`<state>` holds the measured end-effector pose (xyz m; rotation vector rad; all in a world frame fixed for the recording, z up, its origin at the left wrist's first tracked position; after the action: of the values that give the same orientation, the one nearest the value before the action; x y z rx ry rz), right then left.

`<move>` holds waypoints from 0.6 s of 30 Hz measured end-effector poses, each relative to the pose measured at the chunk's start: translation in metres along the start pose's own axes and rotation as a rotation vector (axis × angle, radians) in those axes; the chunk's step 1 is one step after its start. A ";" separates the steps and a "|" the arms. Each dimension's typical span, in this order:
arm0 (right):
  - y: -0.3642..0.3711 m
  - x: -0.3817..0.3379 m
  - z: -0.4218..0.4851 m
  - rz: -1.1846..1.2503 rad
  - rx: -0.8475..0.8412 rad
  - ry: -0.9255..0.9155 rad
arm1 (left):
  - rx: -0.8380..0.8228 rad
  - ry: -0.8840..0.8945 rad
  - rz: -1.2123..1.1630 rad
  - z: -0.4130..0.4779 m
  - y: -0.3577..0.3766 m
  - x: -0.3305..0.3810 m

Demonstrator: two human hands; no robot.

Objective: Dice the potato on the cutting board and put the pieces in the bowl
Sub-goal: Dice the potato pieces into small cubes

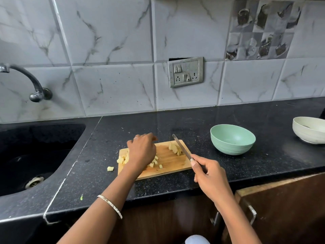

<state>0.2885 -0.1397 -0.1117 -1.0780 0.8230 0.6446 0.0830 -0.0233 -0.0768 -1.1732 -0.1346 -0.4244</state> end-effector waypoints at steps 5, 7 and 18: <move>-0.008 0.003 0.001 0.063 -0.003 0.052 | -0.127 0.152 -0.212 0.012 0.030 0.031; -0.009 0.005 0.000 0.093 -0.017 0.073 | -0.128 0.150 -0.240 0.015 0.036 0.039; -0.004 0.020 0.002 0.209 -0.069 0.136 | -0.023 0.099 -0.347 0.012 0.046 0.036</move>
<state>0.3033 -0.1382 -0.1255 -1.1157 1.0475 0.7857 0.1353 -0.0066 -0.1006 -1.1512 -0.2493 -0.7904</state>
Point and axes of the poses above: each hand's wrist, its own z-axis towards the middle knuckle, its own y-axis out of the palm, x = y × z, the point moved 5 cm from there along z, towards the middle knuckle, and after that the axes turned 3 degrees about y, right-handed, at the moved point
